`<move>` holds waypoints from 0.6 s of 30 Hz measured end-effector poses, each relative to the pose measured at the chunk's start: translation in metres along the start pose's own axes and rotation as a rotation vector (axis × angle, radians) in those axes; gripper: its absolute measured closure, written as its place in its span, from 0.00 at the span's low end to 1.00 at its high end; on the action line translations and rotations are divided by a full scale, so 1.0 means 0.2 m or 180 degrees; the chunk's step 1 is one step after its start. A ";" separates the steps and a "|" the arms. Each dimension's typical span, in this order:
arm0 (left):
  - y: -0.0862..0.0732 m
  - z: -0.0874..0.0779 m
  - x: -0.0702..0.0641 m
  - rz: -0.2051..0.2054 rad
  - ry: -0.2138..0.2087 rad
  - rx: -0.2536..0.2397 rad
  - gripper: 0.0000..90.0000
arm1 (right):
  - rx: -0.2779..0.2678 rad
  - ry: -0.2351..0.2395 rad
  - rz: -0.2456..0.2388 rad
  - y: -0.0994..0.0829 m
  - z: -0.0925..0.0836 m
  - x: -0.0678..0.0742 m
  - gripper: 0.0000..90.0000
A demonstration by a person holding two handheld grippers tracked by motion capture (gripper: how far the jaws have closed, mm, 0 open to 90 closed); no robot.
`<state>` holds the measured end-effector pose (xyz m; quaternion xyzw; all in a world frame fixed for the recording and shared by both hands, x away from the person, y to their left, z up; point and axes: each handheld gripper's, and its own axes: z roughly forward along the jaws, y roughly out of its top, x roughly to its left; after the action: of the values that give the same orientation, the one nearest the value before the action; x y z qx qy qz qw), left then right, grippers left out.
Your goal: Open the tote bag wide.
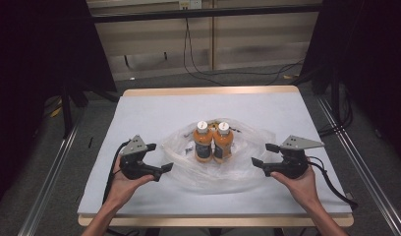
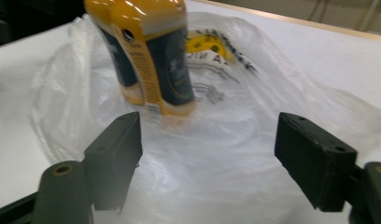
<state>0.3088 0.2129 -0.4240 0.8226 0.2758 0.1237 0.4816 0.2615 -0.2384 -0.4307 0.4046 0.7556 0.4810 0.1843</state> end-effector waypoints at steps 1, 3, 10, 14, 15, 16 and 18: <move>-0.02 -0.02 0.00 -0.0007 -0.0013 -0.0013 0.06 | 0.0037 -0.0058 -0.0039 0.00 -0.01 0.00 0.24; -0.06 -0.06 -0.01 -0.0032 0.0037 0.0001 0.06 | 0.0011 -0.0070 -0.0006 -0.02 -0.04 -0.01 0.21; -0.14 -0.16 -0.01 -0.0071 0.0068 0.0015 0.05 | 0.0041 -0.0257 0.0082 -0.07 -0.14 -0.05 0.19; -0.19 -0.21 -0.01 -0.0094 0.0108 0.0059 0.04 | -0.0054 -0.0393 0.0132 -0.11 -0.22 -0.06 0.19; -0.21 -0.23 0.00 -0.0115 0.0129 0.0056 0.04 | -0.0071 -0.0412 0.0150 -0.12 -0.24 -0.06 0.19; -0.22 -0.24 0.00 -0.0137 0.0140 0.0049 0.03 | -0.0113 -0.0430 0.0206 -0.13 -0.27 -0.07 0.19; -0.24 -0.24 -0.01 -0.0160 0.0143 0.0054 0.03 | -0.0147 -0.0491 0.0222 -0.16 -0.30 -0.07 0.19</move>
<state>0.2682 0.2659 -0.4407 0.8165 0.3082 0.1277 0.4712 0.2165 -0.2913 -0.4319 0.4622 0.7133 0.4718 0.2343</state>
